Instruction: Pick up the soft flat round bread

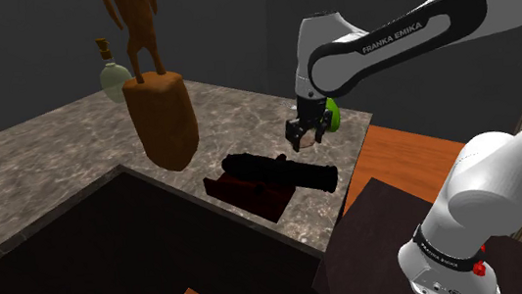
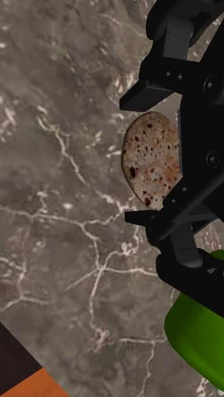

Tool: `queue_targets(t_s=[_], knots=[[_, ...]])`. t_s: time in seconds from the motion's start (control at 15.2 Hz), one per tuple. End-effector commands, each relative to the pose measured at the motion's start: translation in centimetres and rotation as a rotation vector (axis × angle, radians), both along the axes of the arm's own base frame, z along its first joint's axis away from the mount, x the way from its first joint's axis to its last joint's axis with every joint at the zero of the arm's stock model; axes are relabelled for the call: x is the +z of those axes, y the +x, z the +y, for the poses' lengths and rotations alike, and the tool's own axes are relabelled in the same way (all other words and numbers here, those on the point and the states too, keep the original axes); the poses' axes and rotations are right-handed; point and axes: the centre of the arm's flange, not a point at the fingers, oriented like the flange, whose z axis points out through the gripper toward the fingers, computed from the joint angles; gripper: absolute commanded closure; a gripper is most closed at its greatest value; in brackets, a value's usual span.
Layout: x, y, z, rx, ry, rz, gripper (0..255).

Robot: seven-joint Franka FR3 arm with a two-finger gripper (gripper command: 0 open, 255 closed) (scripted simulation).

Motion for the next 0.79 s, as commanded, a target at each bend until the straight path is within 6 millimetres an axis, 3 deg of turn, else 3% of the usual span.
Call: queue_targets(t_s=[0.0,0.59,0.73], knots=[[1.0,0.0,0.1,0.0,0.0,0.0,255],[5.8,0.0,0.1,0.0,0.0,0.0,255],[5.9,0.0,0.1,0.0,0.0,0.0,255]])
